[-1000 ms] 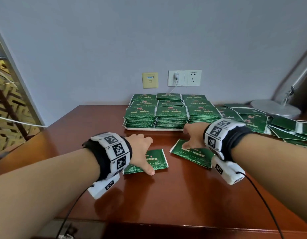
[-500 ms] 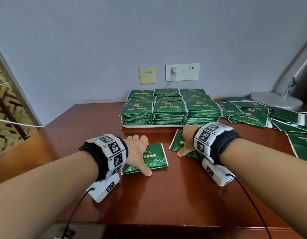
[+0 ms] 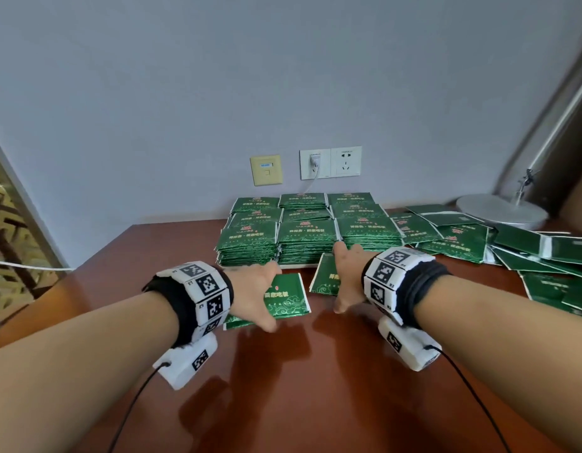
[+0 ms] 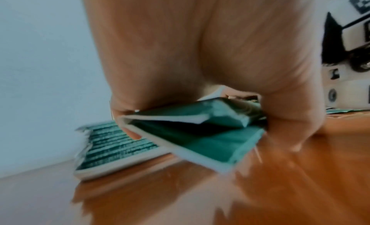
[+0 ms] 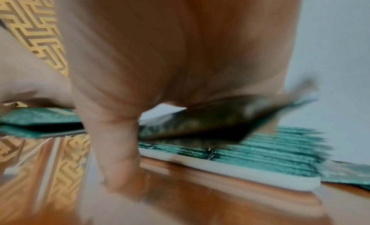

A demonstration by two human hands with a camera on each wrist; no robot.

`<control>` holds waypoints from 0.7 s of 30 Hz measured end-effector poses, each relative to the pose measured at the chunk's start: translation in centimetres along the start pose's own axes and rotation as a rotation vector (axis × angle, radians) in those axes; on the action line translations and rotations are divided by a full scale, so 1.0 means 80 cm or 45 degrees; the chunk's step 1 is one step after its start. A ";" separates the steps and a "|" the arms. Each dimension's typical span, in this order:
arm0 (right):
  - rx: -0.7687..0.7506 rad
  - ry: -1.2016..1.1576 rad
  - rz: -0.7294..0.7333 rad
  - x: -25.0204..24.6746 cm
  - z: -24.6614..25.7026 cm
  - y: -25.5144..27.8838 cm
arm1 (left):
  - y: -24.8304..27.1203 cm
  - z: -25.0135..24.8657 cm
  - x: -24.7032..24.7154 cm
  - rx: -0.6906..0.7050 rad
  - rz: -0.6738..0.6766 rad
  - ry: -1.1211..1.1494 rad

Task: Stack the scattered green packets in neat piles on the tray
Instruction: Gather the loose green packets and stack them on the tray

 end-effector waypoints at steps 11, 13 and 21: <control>-0.088 -0.063 -0.240 -0.098 -0.049 -0.083 | -0.075 0.062 -0.127 -0.002 -0.258 -0.046; -0.071 -0.060 -0.250 -0.115 -0.058 -0.111 | -0.098 0.079 -0.147 -0.012 -0.275 -0.037; -0.066 -0.049 -0.092 -0.144 -0.062 -0.237 | -0.205 0.146 -0.188 -0.058 -0.210 -0.174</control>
Point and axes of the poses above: each hand's wrist, its own y-axis away from the middle knuckle, its own x-axis out of the palm, z = x × y, the point moved 1 cm from there along -y, towards the middle knuckle, and after that the axes turned 11 degrees about x, right-handed, at the moved point
